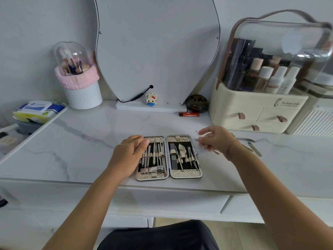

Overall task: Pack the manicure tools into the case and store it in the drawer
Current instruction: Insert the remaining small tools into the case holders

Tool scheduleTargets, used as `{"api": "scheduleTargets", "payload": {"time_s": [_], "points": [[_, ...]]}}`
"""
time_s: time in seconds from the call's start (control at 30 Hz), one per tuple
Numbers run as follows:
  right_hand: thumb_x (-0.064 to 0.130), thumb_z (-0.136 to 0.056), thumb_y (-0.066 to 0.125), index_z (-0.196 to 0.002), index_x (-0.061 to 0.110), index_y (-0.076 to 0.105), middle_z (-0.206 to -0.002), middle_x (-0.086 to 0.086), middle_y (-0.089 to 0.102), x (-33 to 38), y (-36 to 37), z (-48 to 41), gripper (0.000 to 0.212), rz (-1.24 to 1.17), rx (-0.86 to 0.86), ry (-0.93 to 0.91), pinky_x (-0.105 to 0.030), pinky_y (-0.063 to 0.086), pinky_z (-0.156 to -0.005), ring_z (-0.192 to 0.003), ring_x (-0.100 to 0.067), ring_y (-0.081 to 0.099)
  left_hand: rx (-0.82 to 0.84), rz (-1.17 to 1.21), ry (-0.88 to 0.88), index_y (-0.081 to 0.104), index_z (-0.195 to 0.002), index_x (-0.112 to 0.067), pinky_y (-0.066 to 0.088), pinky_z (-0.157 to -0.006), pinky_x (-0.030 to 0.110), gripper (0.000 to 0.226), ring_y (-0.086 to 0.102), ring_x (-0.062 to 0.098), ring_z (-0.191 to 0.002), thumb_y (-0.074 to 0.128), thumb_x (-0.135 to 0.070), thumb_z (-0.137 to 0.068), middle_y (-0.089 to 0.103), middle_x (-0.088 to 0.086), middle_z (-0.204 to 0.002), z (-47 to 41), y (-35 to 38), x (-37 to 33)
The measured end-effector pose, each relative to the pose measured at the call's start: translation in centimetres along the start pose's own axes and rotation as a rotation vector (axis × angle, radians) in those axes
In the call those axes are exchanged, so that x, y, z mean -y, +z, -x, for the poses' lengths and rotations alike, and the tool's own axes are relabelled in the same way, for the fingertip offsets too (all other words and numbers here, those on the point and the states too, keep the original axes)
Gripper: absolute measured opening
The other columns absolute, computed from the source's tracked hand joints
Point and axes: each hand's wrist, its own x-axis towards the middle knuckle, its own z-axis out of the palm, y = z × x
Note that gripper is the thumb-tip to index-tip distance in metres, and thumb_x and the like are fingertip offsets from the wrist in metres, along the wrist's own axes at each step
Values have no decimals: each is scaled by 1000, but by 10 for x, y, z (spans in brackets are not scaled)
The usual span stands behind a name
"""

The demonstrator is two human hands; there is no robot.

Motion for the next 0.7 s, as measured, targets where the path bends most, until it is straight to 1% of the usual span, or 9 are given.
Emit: {"api": "scheduleTargets", "payload": {"time_s": [0.07,0.13,0.2,0.33,0.53,0.7], "points": [[1,-83,65,-103,10,59,-68,-15,65,3,5,2,22,-47,50,-23,-22,50,-49,-47,-11,56,-3,-1,3,56,-127,-18,29,-109,35,70,40,18,-130,22,-61,-85,48,-4,-139,0,0,-1],[0,-83,64,-107,9,59,-68,-18,64,5,10,2,25,-70,74,-27,-22,55,-52,-50,-14,58,1,-6,8,56,-127,-19,28,-109,35,67,40,18,-130,22,-60,-86,49,-4,-139,0,-1,-2],[0,-84,63,-105,7,60,-67,-18,63,6,14,1,23,-88,87,-19,-25,57,-54,-49,-14,59,5,-6,6,56,-127,-19,28,-109,36,66,40,18,-130,22,-60,-87,48,-4,-139,1,-1,-3],[-1,-84,63,-102,5,59,-65,-18,63,8,19,-2,20,-115,75,-13,-27,57,-53,-49,-16,59,4,9,-6,56,-127,-19,28,-109,35,65,40,18,-130,23,-59,-87,48,-4,-139,1,-2,-3],[-1,-85,62,-92,1,59,-64,-16,62,6,22,-2,8,-138,41,0,-26,55,-48,-48,-16,58,9,16,-15,54,-129,-18,28,-110,35,67,40,17,-130,23,-60,-86,48,-4,-140,2,-2,-5],[-2,-84,62,-86,1,58,-63,-15,63,5,22,-4,5,-151,17,-7,-25,54,-46,-45,-16,58,8,17,-13,55,-128,-18,28,-109,35,67,40,18,-130,22,-60,-87,47,-4,-140,2,-3,-5]]}}
